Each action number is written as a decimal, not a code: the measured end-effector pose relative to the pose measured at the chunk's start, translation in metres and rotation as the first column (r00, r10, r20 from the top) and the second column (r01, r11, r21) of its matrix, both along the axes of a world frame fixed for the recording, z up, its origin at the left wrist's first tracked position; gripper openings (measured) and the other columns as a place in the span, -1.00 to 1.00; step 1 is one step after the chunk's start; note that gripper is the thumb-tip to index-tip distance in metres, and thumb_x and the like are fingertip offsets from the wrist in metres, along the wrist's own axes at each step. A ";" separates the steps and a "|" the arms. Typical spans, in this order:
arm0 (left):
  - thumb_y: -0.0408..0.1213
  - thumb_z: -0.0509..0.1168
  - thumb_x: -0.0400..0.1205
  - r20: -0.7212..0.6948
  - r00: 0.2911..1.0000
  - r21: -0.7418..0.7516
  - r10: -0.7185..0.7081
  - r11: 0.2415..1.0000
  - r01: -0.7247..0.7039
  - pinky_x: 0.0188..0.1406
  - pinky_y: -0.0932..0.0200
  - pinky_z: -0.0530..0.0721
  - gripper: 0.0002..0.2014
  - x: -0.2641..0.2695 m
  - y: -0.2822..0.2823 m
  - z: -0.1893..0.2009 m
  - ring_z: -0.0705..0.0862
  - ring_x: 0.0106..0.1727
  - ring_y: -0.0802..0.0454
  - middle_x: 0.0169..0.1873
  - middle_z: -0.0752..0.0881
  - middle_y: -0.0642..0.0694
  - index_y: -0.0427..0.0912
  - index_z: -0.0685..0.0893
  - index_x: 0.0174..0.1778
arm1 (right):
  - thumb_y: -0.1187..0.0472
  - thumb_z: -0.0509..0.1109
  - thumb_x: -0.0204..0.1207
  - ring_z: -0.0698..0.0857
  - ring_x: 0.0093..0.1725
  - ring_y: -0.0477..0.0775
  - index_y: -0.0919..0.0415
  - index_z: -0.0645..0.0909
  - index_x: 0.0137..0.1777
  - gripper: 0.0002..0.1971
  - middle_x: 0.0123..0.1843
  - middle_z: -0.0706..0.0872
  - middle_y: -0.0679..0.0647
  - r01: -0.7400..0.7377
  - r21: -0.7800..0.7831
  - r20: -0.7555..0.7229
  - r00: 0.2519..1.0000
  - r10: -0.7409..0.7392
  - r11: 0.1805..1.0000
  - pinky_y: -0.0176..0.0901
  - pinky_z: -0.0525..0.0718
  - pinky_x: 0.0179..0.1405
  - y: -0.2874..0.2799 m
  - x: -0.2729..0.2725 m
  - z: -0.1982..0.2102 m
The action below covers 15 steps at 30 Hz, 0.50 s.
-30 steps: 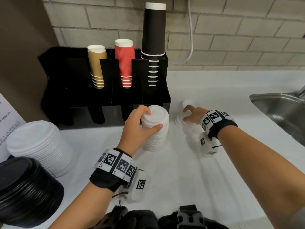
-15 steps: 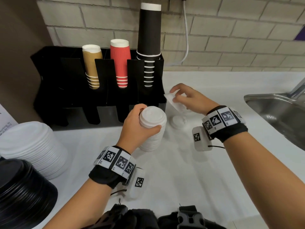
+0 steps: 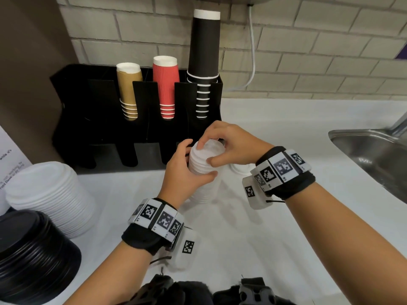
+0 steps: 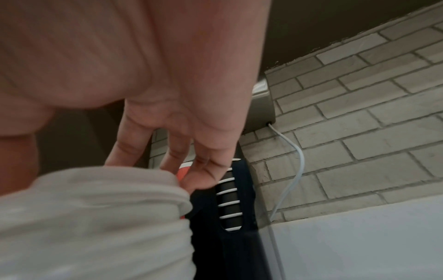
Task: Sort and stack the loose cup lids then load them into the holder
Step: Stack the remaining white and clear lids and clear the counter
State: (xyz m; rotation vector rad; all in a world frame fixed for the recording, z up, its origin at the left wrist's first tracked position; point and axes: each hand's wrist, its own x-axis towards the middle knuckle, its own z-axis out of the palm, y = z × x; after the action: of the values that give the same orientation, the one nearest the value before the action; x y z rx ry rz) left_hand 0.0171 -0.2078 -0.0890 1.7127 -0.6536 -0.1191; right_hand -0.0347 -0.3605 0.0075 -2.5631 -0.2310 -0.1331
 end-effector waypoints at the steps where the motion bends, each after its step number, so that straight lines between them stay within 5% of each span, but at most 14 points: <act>1: -0.19 0.67 0.29 0.000 1.000 0.000 -0.002 1.000 0.002 0.06 0.48 0.55 -0.08 0.000 0.000 0.000 0.57 0.15 0.44 0.12 0.56 0.34 0.02 0.35 0.54 | 0.35 0.59 0.30 0.56 0.16 0.00 0.16 0.74 0.12 -0.64 0.16 0.56 0.09 -0.008 -0.007 -0.001 1.000 0.008 1.000 -0.27 0.55 0.18 0.001 0.000 0.000; 6: -0.20 0.67 0.29 0.012 1.000 -0.023 -0.008 1.000 0.008 0.01 0.53 0.58 -0.13 0.001 0.001 0.000 0.58 0.16 0.42 0.12 0.56 0.33 0.07 0.38 0.48 | 0.33 0.60 0.26 0.56 0.17 0.04 0.14 0.72 0.10 -0.63 0.18 0.54 0.09 0.005 -0.028 -0.019 1.000 -0.006 1.000 -0.13 0.58 0.22 0.002 0.000 -0.001; 15: -0.21 0.67 0.31 0.027 0.998 -0.086 -0.056 0.995 0.058 0.02 0.48 0.62 -0.30 -0.001 0.004 0.001 0.65 0.17 0.33 0.15 0.66 0.18 0.11 0.49 0.32 | 0.34 0.58 0.33 0.54 0.16 -0.01 0.15 0.73 0.13 -0.65 0.19 0.54 0.11 -0.018 -0.039 -0.063 0.998 0.015 0.999 -0.29 0.54 0.16 0.001 0.003 0.001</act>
State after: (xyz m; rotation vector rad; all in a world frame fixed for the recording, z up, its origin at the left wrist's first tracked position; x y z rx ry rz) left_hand 0.0163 -0.2040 -0.0882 1.6146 -0.7165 -0.1079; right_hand -0.0319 -0.3597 0.0080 -2.5993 -0.2332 -0.0424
